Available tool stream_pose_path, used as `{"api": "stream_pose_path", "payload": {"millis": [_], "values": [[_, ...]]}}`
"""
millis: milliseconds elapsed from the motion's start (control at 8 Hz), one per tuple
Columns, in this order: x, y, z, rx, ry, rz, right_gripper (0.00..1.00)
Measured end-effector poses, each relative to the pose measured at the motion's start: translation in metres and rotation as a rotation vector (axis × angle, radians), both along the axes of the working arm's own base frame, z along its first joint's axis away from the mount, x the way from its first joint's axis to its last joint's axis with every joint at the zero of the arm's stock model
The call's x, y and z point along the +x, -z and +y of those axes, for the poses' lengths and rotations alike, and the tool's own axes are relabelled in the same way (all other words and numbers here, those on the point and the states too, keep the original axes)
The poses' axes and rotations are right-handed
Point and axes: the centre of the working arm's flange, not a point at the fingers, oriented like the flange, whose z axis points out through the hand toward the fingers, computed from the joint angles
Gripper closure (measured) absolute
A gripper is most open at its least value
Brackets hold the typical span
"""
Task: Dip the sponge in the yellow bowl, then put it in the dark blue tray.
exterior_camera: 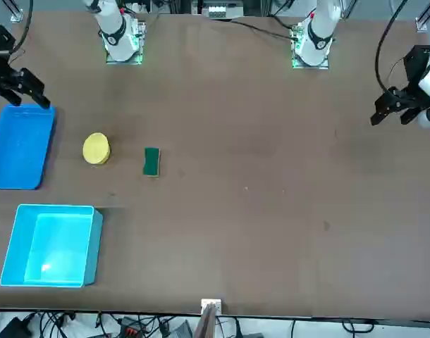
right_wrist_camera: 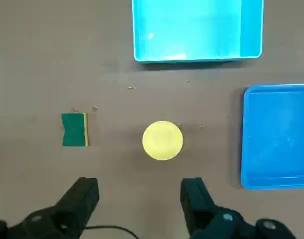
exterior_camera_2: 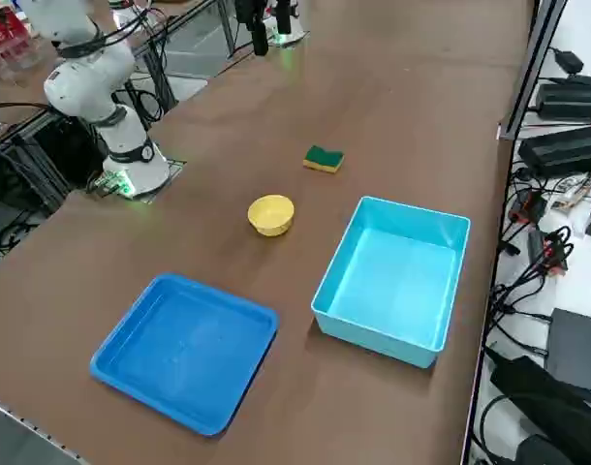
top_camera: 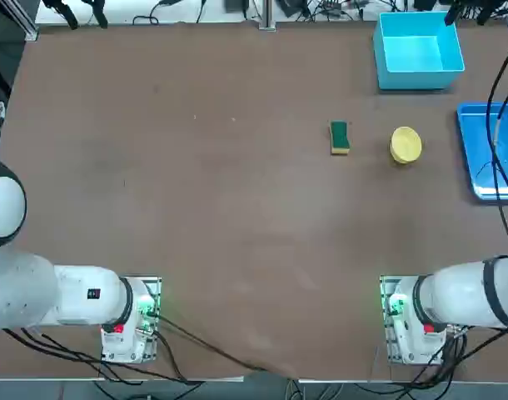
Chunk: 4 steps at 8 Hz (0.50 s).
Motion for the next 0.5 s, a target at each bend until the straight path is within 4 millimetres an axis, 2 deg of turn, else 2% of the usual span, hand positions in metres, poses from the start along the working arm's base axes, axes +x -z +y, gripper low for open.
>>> {"api": "stream_pose_path", "payload": {"millis": [500], "values": [[0.0001,-0.0027,0.0038,0.02,-0.003,-0.005,0.0]]}}
